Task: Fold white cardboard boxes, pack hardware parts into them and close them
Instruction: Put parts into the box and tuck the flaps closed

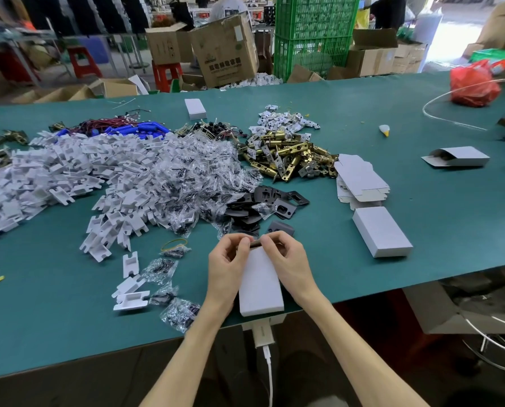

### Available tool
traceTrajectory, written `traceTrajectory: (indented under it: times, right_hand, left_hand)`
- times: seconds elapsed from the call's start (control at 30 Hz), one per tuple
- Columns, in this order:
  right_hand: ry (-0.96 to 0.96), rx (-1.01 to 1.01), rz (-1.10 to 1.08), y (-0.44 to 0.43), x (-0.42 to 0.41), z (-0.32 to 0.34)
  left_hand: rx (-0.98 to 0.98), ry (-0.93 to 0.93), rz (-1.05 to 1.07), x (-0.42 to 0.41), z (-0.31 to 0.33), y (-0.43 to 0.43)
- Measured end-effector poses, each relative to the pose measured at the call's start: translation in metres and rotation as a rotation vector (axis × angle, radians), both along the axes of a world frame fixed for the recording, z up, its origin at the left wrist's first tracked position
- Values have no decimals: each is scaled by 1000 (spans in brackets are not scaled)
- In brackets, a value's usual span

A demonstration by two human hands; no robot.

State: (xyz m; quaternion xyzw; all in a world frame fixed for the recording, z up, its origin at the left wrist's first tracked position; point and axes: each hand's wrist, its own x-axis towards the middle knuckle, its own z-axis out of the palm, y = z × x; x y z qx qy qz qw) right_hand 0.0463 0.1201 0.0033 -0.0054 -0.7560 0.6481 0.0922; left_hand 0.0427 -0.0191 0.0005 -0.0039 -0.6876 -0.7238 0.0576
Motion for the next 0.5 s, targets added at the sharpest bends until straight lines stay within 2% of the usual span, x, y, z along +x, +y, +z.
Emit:
traceTrajectory:
  times: [0.5]
  right_hand:
    - [-32,-38,27,1,1,1]
  left_hand:
    - [-62,-23,-9,0,0,1]
